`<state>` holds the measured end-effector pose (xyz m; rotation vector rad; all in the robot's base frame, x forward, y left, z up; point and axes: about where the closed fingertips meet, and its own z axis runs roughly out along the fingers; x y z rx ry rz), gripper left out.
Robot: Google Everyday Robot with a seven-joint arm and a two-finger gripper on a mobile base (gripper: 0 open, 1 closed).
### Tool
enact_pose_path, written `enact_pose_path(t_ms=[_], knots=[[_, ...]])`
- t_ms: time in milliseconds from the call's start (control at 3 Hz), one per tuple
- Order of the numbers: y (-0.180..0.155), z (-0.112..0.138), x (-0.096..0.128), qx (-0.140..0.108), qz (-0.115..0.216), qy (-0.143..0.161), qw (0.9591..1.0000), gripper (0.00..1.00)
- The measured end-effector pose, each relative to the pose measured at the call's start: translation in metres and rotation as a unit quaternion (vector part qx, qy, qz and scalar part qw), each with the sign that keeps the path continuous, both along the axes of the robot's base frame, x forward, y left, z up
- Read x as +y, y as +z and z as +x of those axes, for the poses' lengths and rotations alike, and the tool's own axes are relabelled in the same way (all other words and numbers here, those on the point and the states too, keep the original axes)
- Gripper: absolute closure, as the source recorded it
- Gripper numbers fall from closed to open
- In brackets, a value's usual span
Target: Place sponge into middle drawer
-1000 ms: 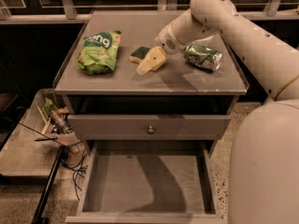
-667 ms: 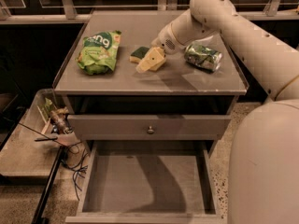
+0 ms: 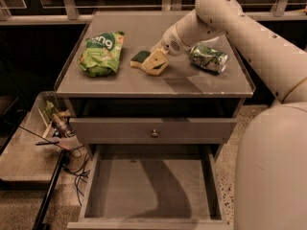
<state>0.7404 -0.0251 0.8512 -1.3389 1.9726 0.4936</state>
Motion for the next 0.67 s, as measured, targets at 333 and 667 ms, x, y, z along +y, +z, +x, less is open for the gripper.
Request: enact_pose_path(t_ms=[333, 667], knots=[[0.0, 0.0, 0.0, 0.0, 0.0, 0.0, 1.0, 0.87], [-0.0001, 0.0, 0.0001, 0.0, 0.0, 0.0, 1.0, 1.0]])
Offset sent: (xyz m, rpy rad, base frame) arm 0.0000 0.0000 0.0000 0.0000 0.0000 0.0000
